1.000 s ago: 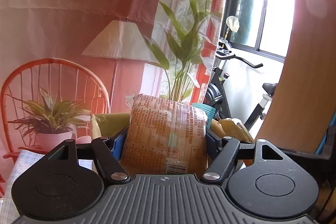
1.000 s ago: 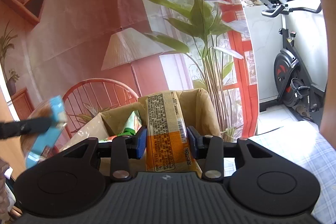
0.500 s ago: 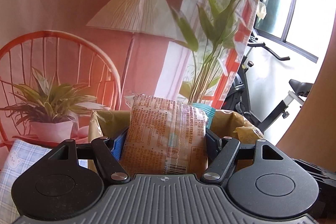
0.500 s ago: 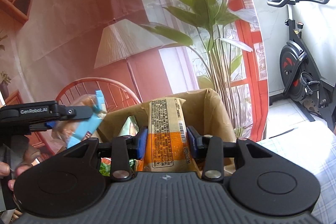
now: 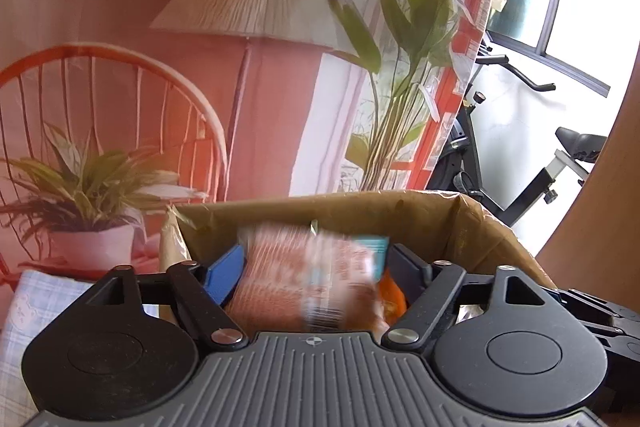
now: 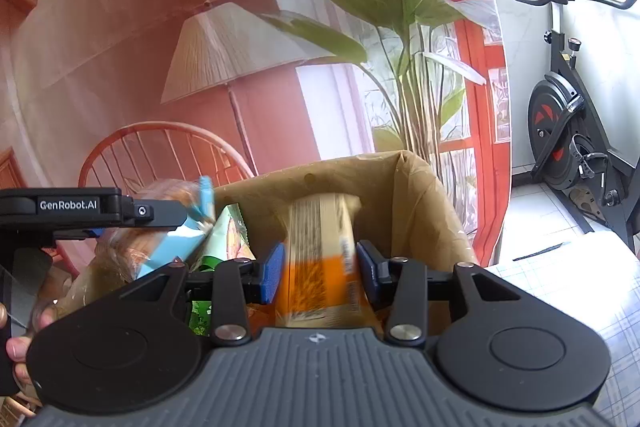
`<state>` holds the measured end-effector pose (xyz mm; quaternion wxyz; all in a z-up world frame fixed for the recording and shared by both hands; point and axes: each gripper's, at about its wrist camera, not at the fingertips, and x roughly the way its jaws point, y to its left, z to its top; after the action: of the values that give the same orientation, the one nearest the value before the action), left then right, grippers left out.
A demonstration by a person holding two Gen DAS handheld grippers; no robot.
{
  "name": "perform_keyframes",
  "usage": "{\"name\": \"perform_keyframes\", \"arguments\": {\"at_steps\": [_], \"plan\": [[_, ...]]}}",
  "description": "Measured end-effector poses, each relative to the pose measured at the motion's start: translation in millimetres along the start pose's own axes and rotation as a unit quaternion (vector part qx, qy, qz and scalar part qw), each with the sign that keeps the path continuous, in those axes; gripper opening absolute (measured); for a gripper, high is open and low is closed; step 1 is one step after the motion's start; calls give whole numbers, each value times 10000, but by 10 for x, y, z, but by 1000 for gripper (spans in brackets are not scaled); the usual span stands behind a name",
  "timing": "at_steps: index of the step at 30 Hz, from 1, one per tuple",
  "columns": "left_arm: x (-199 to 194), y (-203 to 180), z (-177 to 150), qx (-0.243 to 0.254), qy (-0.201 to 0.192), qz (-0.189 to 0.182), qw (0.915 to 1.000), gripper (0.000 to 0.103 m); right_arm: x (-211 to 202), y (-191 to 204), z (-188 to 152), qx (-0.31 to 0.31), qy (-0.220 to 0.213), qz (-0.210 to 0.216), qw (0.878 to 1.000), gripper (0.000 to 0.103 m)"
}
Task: Organize snacks
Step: 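Open both tools to drop the packet and bar into the box, then move both tools back down toward the remaining packets on the table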
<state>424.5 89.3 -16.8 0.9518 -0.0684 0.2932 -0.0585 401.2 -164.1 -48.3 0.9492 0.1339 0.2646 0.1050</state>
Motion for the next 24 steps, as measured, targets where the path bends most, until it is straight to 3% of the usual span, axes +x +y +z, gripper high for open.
{"name": "perform_keyframes", "arguments": {"at_steps": [11,24], "plan": [[-351,-199,12,466,-339,17,9983,88,-250,93,-21,-37,-141,66,9999,45],[-895,-370,-440,614,-512,32,9968,88,-802,154,-238,-133,-315,-183,9992,45]]}}
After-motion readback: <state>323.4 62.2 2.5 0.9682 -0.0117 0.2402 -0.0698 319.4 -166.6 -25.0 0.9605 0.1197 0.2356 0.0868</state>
